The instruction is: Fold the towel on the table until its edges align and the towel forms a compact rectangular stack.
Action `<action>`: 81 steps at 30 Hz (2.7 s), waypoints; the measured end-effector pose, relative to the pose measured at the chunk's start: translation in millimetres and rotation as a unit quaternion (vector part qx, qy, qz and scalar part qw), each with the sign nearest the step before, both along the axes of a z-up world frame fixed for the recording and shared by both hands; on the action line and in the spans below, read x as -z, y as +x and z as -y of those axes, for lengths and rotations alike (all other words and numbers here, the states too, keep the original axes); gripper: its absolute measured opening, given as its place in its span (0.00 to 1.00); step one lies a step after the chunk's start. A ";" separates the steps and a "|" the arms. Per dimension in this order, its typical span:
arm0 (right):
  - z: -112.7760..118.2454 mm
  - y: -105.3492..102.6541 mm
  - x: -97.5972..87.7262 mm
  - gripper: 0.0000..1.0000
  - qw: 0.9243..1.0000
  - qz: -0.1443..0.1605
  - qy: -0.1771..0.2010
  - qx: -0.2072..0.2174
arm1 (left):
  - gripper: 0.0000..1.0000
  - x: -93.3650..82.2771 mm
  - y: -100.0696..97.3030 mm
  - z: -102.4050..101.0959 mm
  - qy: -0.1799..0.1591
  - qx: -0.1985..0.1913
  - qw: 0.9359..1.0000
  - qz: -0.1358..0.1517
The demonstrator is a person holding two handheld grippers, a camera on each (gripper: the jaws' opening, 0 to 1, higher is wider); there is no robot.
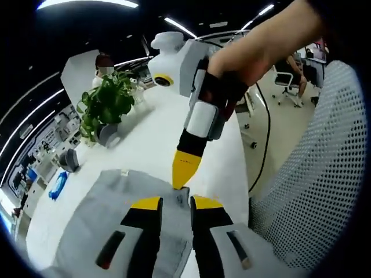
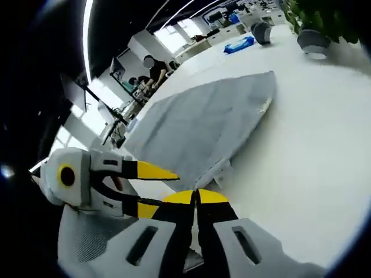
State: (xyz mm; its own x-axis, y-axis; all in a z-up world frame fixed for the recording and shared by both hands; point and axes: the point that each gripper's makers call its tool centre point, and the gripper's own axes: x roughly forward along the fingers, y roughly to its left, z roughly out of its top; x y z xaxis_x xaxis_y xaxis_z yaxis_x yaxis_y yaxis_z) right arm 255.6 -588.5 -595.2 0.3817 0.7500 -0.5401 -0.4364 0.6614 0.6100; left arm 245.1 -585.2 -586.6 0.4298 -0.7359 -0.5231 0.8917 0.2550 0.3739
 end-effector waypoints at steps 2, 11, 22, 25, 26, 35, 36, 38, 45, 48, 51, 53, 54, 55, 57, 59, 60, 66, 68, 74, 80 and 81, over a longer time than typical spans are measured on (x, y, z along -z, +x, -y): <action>-6.6 2.0 -7.4 0.00 1.000 0.002 0.014 0.001 | 0.18 -5.1 2.8 0.4 -0.014 -0.007 1.000 -0.001; -16.6 12.4 -19.3 0.00 0.995 -0.033 0.090 0.041 | 0.05 -13.4 13.2 -9.8 -0.015 -0.028 0.999 0.016; 29.0 75.6 -10.8 0.04 0.999 0.000 -0.010 0.034 | 0.05 -19.3 27.0 -21.5 -0.048 -0.070 0.996 -0.023; 56.9 129.2 -8.1 0.10 0.993 0.048 -0.104 0.038 | 0.05 -24.8 27.8 -23.5 -0.062 -0.078 0.995 -0.031; 64.3 155.8 -9.4 0.12 0.987 0.074 -0.138 0.046 | 0.05 -25.1 26.5 -24.2 -0.068 -0.081 0.994 -0.039; 64.4 271.4 24.8 0.10 0.967 0.100 -0.222 0.070 | 0.05 -18.0 21.0 -24.7 -0.066 -0.083 0.992 -0.065; 65.2 276.1 29.4 0.13 0.966 0.094 -0.228 0.076 | 0.05 -18.0 21.3 -25.5 -0.066 -0.085 0.992 -0.066; 62.6 283.3 43.9 0.15 0.964 0.084 -0.247 0.045 | 0.05 -20.5 23.1 -27.1 -0.074 -0.090 0.991 -0.072; 59.6 297.5 58.1 0.13 0.963 0.076 -0.255 0.035 | 0.05 -20.3 27.1 -30.1 -0.093 -0.105 0.985 -0.098; 48.1 284.0 59.6 0.08 0.949 0.091 -0.302 -0.017 | 0.05 -21.0 25.2 -28.0 -0.096 -0.104 0.984 -0.104; 41.5 281.8 54.5 0.03 0.937 0.123 -0.323 -0.046 | 0.05 -28.2 20.0 -21.3 -0.105 -0.095 0.984 -0.106; 41.6 281.4 47.1 0.02 0.930 0.145 -0.333 -0.063 | 0.05 -35.9 13.8 -15.5 -0.109 -0.087 0.984 -0.109; 38.4 280.9 38.8 0.01 0.930 0.158 -0.323 -0.070 | 0.05 -39.1 11.2 -13.4 -0.111 -0.083 0.984 -0.109; 36.5 278.8 28.1 0.01 0.931 0.170 -0.314 -0.072 | 0.05 -43.1 8.2 -11.3 -0.112 -0.080 0.985 -0.108; 39.1 278.2 12.5 0.01 0.933 0.184 -0.300 -0.072 | 0.05 -54.3 2.2 -6.4 -0.117 -0.074 0.985 -0.103; 41.9 275.1 -0.2 0.01 0.934 0.193 -0.291 -0.073 | 0.05 -68.5 -3.4 0.3 -0.128 -0.063 0.985 -0.101; 45.5 274.0 -10.4 0.01 0.934 0.203 -0.286 -0.074 | 0.05 -74.4 -5.7 3.2 -0.133 -0.059 0.984 -0.101; 67.4 268.0 -61.1 0.01 0.938 0.235 -0.250 -0.053 | 0.05 -122.4 -23.1 25.1 -0.159 -0.013 0.985 -0.071; 73.6 266.6 -77.3 0.01 0.938 0.248 -0.237 -0.042 | 0.05 -138.5 -28.7 32.0 -0.168 -0.001 0.984 -0.061; 97.5 256.9 -135.0 0.00 0.942 0.277 -0.190 0.003 | 0.05 -186.2 -44.7 57.7 -0.201 0.036 0.978 -0.033; 128.3 242.1 -185.6 0.00 0.937 0.299 -0.176 0.030 | 0.05 -214.1 -60.0 84.5 -0.239 0.059 0.969 -0.035; 131.4 241.1 -191.1 0.00 0.938 0.300 -0.171 0.036 | 0.05 -217.6 -62.6 89.0 -0.245 0.062 0.967 -0.034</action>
State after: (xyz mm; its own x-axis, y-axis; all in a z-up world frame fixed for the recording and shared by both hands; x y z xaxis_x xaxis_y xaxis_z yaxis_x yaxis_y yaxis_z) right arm 496.6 -719.9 -404.1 0.7368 0.5321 -0.4171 -0.5797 0.8147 0.0153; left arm 182.5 -674.2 -369.0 0.2992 -0.9462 -0.1235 0.9451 0.2761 0.1746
